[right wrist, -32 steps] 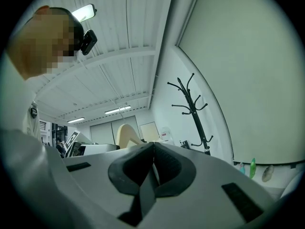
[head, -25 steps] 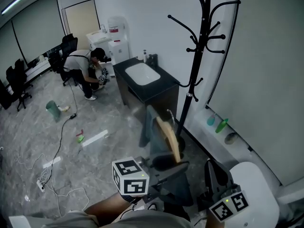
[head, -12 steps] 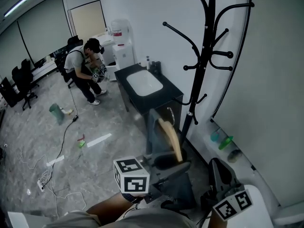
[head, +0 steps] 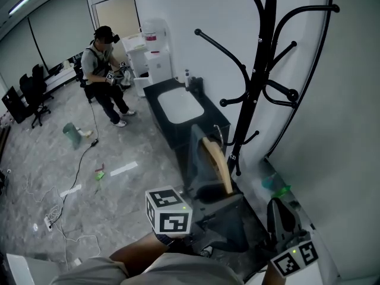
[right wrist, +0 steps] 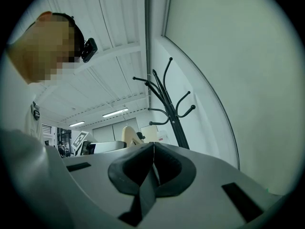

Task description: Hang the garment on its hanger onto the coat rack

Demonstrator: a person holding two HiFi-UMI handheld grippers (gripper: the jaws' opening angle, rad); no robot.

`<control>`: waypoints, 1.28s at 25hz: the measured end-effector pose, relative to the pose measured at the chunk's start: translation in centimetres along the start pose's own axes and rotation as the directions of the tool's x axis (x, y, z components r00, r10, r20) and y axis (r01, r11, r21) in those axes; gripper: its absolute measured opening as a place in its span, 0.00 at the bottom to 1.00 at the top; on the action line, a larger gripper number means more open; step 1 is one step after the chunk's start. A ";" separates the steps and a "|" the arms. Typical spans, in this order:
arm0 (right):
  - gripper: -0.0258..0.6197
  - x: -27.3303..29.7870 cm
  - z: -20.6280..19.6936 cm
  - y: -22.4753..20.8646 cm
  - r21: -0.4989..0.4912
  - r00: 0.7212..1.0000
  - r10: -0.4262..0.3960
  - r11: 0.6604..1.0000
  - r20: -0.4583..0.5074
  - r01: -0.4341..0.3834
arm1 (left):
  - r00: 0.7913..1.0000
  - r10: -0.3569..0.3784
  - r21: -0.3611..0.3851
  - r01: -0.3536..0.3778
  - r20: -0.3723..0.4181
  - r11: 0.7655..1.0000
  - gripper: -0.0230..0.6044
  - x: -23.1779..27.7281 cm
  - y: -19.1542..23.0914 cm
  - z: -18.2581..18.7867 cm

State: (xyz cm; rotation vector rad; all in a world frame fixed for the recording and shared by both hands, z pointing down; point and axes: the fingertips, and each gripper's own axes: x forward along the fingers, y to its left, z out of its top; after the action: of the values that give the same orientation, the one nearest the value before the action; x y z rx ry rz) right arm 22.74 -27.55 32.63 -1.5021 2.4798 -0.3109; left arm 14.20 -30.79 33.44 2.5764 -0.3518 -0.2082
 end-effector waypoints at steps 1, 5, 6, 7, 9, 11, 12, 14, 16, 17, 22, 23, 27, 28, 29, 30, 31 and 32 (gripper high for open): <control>0.06 0.5 0.0 -0.6 0.001 1.000 -0.001 1.000 -0.004 0.001 | 1.000 0.000 0.000 0.000 0.000 1.000 0.29 0.6 0.7 0.4; 0.06 2.3 0.4 -3.2 0.002 1.000 -0.031 1.000 0.004 0.031 | 1.000 -0.010 -0.003 0.010 -0.007 1.000 0.29 3.0 3.6 1.9; 0.07 2.8 0.5 -3.7 0.000 0.999 -0.040 0.999 0.010 0.040 | 1.000 -0.013 -0.006 0.013 -0.013 1.000 0.29 3.5 4.4 2.2; 0.07 3.3 0.5 -4.2 -0.002 0.999 -0.049 0.999 0.014 0.049 | 1.000 -0.016 -0.010 0.016 -0.021 1.000 0.29 3.9 5.2 2.4; 0.07 4.3 0.6 -5.1 -0.006 0.998 -0.066 0.998 0.022 0.066 | 0.999 -0.024 -0.022 0.024 -0.037 0.999 0.29 4.9 6.9 2.7; 0.06 5.1 0.7 -5.9 -0.009 0.996 -0.084 0.996 0.026 0.085 | 0.998 -0.037 -0.032 0.035 -0.054 0.999 0.29 5.8 8.2 3.0; 0.06 5.5 0.7 -6.2 -0.011 0.995 -0.093 0.996 0.028 0.093 | 0.997 -0.044 -0.037 0.042 -0.061 0.998 0.29 6.1 8.7 3.2; 0.06 6.0 0.6 -6.6 -0.013 0.994 -0.108 0.994 0.029 0.108 | 0.996 -0.057 -0.057 0.052 -0.073 0.997 0.29 6.7 9.8 3.4; 0.06 6.5 0.5 -7.1 -0.012 0.992 -0.123 0.992 0.026 0.123 | 0.995 -0.063 -0.083 0.056 -0.082 0.995 0.29 7.3 11.0 3.5; 0.06 6.6 0.4 -7.5 -0.010 0.991 -0.131 0.991 0.025 0.132 | 0.994 -0.065 -0.097 0.057 -0.085 0.994 0.29 7.6 11.6 3.5; 0.06 7.4 0.0 -8.9 0.000 0.986 -0.163 0.987 0.018 0.163 | 0.993 -0.073 -0.152 0.059 -0.094 0.987 0.28 8.4 13.8 2.9; 0.07 7.6 -0.1 -9.2 0.001 0.986 -0.165 0.986 0.016 0.165 | 0.993 -0.074 -0.159 0.058 -0.094 0.986 0.28 8.6 14.1 2.7; 0.06 8.3 -0.4 -9.7 0.005 0.985 -0.170 0.985 0.002 0.170 | 0.992 -0.066 -0.183 0.046 -0.103 0.982 0.28 9.0 15.3 2.1; 0.06 8.5 -0.5 -9.8 0.006 0.985 -0.170 0.985 -0.001 0.170 | 0.992 -0.064 -0.186 0.044 -0.105 0.982 0.28 9.0 15.6 1.9; 0.06 8.6 -0.5 -10.0 0.006 0.986 -0.169 0.986 -0.003 0.169 | 0.992 -0.063 -0.188 0.042 -0.107 0.981 0.28 9.1 15.8 1.8; 0.07 8.8 -0.6 -10.1 0.006 0.986 -0.169 0.986 -0.004 0.169 | 0.992 -0.061 -0.188 0.040 -0.108 0.981 0.28 9.2 16.0 1.7; 0.07 9.0 -0.7 -10.2 0.006 0.986 -0.169 0.986 -0.006 0.169 | 0.992 -0.060 -0.188 0.039 -0.109 0.981 0.28 9.3 16.2 1.7; 0.07 9.1 -0.8 -10.3 0.007 0.986 -0.169 0.986 -0.008 0.169 | 0.992 -0.059 -0.188 0.037 -0.110 0.982 0.28 9.3 16.4 1.6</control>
State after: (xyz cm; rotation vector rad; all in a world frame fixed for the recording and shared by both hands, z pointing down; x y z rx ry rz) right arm 27.09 -40.28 35.65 -1.7155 2.3572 -0.3549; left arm 19.37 -47.81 39.93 2.4017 -0.2170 -0.1029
